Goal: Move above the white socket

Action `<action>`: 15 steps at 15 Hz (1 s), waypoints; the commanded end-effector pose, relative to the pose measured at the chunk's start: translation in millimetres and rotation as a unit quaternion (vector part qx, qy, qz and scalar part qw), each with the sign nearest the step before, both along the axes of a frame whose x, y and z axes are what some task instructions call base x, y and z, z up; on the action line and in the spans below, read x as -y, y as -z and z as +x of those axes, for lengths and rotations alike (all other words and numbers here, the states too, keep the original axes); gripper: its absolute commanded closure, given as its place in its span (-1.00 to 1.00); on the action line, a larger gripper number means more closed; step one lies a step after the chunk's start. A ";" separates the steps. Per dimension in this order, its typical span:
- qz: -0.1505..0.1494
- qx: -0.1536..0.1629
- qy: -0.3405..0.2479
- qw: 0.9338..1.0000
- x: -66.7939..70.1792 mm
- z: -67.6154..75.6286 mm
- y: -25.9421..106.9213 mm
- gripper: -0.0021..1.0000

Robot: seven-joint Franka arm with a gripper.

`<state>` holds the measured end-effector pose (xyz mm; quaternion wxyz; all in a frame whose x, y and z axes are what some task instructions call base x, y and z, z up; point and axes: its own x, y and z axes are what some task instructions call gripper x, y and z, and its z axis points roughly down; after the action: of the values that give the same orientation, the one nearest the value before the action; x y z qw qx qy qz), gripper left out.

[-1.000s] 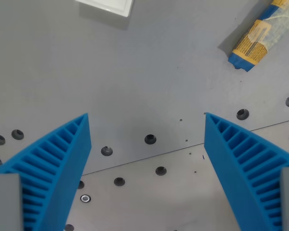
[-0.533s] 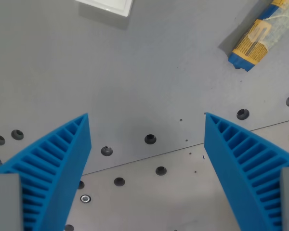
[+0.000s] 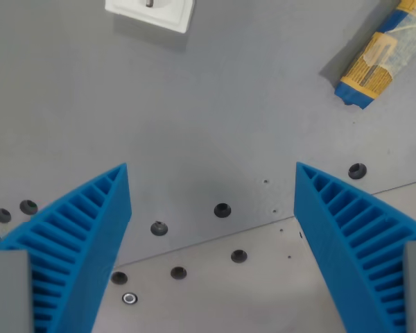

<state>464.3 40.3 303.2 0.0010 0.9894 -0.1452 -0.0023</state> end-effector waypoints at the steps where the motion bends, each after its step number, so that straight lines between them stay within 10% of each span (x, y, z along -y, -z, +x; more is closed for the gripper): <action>1: -0.004 0.006 0.046 0.999 0.4 10.4 6.4 -1.00; 15: -0.018 -0.001 0.111 0.994 0.8 42.4 45.4 -1.00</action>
<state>496.0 40.3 260.6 -0.0059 0.9798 -0.1998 0.0064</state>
